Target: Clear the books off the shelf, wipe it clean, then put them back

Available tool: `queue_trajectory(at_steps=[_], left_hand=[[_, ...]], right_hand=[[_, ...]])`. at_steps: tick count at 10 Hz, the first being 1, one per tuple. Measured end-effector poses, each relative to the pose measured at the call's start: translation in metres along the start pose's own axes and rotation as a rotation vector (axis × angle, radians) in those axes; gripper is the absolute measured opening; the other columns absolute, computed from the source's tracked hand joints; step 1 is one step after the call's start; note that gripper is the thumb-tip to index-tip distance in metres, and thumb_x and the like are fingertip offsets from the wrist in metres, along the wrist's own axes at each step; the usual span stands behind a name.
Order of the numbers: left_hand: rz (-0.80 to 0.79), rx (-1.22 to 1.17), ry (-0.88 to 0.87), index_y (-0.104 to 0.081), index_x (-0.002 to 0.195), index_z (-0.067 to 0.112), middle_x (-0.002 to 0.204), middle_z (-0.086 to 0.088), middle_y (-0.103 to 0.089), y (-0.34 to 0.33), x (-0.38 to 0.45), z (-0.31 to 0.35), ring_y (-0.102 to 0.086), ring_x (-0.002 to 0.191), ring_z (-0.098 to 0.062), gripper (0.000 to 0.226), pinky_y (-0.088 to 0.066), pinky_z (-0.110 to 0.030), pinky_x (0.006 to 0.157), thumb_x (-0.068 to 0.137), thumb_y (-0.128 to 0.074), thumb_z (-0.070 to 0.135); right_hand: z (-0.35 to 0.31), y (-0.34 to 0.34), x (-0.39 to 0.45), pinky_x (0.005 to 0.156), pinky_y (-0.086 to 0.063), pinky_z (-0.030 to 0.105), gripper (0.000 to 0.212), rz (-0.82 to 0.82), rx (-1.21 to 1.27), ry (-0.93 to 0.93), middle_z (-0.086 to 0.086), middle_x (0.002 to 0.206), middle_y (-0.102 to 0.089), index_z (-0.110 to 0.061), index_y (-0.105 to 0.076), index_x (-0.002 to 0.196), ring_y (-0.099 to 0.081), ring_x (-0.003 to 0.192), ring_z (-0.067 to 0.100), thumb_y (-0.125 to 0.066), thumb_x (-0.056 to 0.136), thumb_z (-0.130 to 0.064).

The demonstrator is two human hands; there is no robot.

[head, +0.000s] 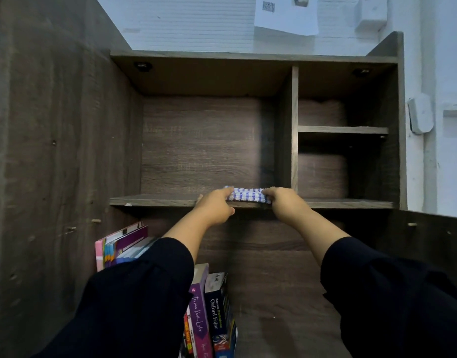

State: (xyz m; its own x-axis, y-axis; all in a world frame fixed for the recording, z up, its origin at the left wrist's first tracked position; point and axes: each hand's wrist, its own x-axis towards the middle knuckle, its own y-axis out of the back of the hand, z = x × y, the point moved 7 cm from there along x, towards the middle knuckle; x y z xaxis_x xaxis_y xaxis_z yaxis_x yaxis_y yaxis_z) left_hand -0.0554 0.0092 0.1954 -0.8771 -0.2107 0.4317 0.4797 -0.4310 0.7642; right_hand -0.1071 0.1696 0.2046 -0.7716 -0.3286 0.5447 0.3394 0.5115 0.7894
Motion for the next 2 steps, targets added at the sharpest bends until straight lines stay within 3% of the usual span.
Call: queue_trajectory(at_steps=[1, 2], left_hand=[[0.070, -0.009, -0.024, -0.021, 0.149, 0.035, 0.154, -0.005, -0.031, 0.010, -0.015, 0.003, -0.032, 0.140, -0.028, 0.070, -0.028, -0.044, 0.116, 0.092, -0.057, 0.016], [0.162, -0.062, -0.073, -0.029, 0.147, 0.033, 0.151, -0.005, -0.037, 0.018, -0.029, 0.000, -0.036, 0.137, -0.027, 0.065, -0.034, -0.045, 0.112, 0.091, -0.058, 0.018]], right_hand=[[-0.002, 0.007, -0.011, 0.103, -0.043, 0.038, 0.053, 0.071, 0.038, 0.047, 0.009, 0.140, -0.049, -0.023, -0.042, 0.141, -0.049, 0.126, 0.027, -0.040, 0.094, 0.000], [0.001, 0.015, -0.032, 0.102, -0.041, 0.034, 0.049, 0.154, 0.109, 0.084, 0.009, 0.140, -0.051, -0.022, -0.046, 0.140, -0.049, 0.127, 0.026, -0.039, 0.095, -0.003]])
